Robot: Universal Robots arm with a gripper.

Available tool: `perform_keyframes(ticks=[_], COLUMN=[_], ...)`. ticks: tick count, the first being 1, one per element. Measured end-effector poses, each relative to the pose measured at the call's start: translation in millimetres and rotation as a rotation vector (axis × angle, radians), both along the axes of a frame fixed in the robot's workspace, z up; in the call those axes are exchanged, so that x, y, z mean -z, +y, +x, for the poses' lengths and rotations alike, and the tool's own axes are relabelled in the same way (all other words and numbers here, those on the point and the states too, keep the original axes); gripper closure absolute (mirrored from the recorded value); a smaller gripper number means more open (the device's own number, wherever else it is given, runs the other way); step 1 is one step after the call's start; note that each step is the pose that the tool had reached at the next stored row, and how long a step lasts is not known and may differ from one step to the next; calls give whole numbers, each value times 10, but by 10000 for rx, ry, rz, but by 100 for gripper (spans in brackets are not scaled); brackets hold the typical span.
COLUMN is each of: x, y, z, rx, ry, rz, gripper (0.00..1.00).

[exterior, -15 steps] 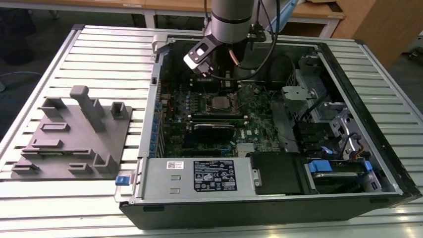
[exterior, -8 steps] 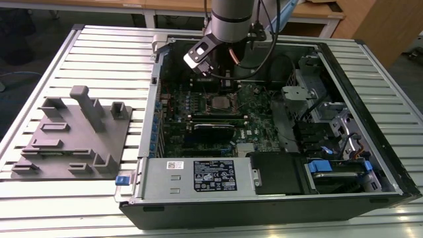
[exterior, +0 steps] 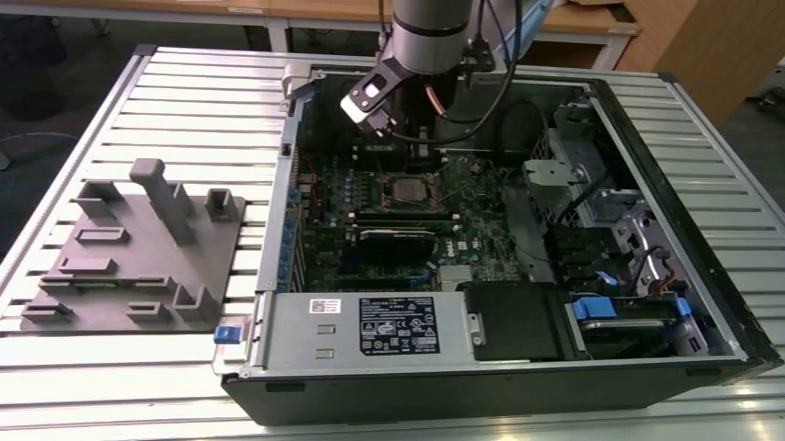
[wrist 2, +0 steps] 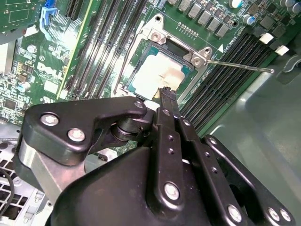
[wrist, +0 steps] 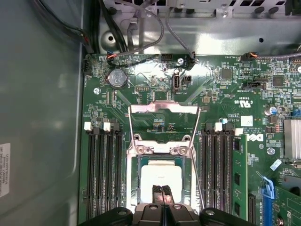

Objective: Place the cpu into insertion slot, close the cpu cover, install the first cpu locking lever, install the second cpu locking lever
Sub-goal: 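Close the cpu cover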

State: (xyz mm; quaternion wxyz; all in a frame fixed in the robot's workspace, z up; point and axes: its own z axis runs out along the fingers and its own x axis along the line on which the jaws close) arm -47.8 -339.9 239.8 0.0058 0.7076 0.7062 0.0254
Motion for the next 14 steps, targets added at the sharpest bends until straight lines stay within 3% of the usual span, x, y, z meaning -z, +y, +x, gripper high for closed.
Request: perform_keyframes(ticks=[8,14], x=[-23,-103], y=[0,0], z=[0,0], rx=[0,0], ry=[2,0], rz=[-2,0], gripper=[89,89])
